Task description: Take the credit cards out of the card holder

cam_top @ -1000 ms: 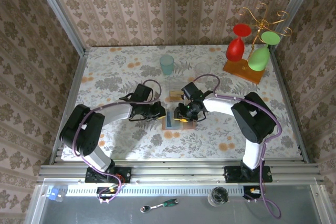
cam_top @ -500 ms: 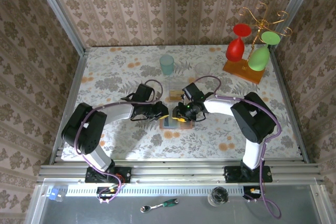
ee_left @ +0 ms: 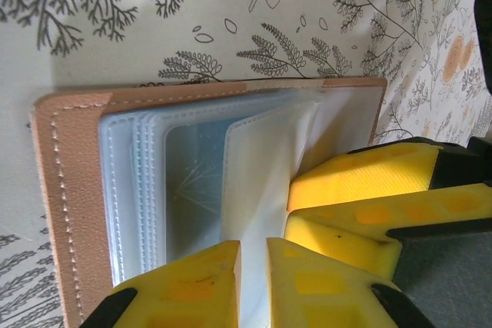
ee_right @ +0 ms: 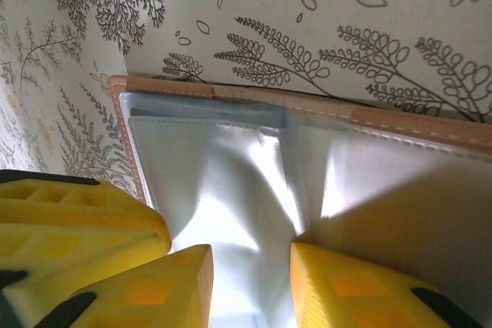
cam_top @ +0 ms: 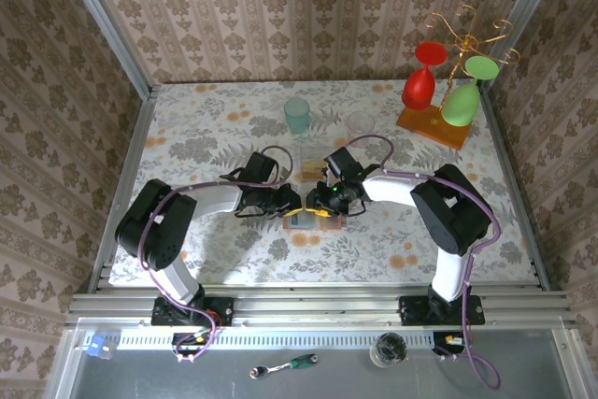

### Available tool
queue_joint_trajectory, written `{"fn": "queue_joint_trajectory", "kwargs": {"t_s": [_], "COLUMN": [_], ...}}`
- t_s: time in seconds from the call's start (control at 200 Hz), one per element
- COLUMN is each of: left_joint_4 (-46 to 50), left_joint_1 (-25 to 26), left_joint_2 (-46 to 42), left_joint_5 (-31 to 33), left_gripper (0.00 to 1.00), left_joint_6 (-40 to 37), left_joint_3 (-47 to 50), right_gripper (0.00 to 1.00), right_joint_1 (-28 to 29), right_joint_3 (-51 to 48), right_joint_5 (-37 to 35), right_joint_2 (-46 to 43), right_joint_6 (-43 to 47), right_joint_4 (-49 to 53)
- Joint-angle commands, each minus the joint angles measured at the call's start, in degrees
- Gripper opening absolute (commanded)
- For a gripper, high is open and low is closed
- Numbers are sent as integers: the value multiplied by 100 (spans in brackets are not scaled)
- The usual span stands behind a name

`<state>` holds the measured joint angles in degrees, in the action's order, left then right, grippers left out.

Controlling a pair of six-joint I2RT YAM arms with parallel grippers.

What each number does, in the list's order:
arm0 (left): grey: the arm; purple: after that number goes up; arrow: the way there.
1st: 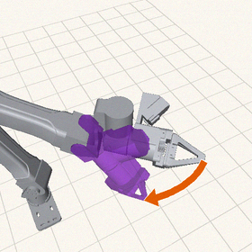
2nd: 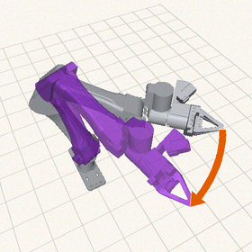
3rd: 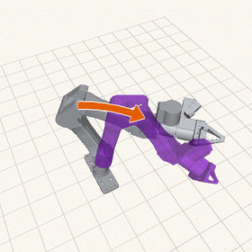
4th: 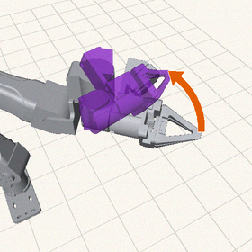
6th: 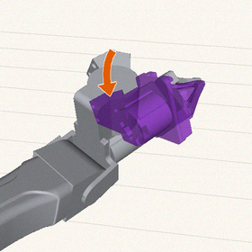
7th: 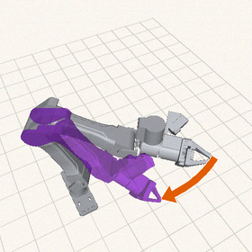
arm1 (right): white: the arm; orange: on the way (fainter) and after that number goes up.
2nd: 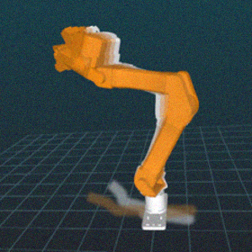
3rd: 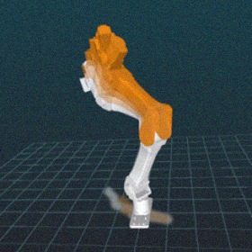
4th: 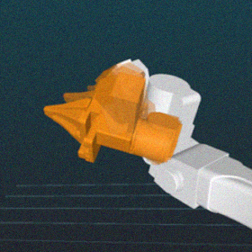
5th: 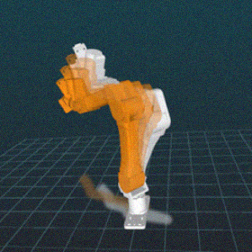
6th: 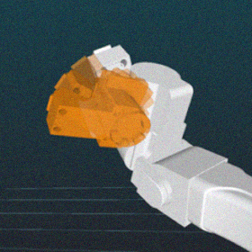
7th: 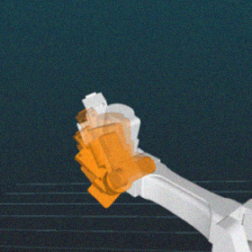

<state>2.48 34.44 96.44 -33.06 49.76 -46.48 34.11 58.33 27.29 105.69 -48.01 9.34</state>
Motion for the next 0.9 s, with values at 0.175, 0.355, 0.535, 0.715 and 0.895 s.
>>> {"fn": "queue_joint_trajectory", "kwargs": {"t_s": [0.175, 0.355, 0.535, 0.715, 0.895], "left_joint_4": [405, 536, 352, -53, -97], "left_joint_1": [19, 10, 28, 46, 54], "left_joint_2": [-314, -314, -205, -124, -94], "left_joint_5": [339, 403, 293, 69, 2], "left_gripper": [18, 20, 21, 15, 11], "left_joint_6": [-116, -160, -92, 72, 85], "left_joint_3": [24, -15, 1, 86, 69], "right_gripper": [32, 32, 32, 32, 32], "right_joint_1": [-13, -18, -18, -16, -17], "right_joint_3": [-119, -104, -89, -88, -93], "right_joint_5": [62, 62, 66, 66, 64], "right_joint_2": [-16, -14, -10, -16, -27], "right_joint_6": [-23, -2, -5, -6, 0], "right_joint_4": [50, 68, 75, 70, 75]}}
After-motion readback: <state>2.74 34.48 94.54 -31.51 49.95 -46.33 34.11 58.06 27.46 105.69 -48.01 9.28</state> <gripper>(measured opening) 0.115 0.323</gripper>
